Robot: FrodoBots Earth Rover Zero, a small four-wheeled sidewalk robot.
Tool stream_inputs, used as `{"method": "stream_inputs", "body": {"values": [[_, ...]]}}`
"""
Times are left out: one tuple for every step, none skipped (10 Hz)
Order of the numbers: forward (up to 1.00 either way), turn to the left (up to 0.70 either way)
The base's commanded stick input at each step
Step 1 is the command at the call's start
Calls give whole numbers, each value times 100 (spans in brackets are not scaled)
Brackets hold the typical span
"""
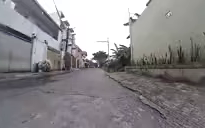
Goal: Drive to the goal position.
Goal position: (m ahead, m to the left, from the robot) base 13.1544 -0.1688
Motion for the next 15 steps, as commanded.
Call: {"method": "stream_inputs", "body": {"values": [[98, 0], [98, 0], [98, 0], [98, 0], [98, 0], [98, 0], [98, 0], [98, 0], [98, 0], [98, 0], [98, 0], [98, 0], [98, 0], [98, 0], [98, 0]]}}
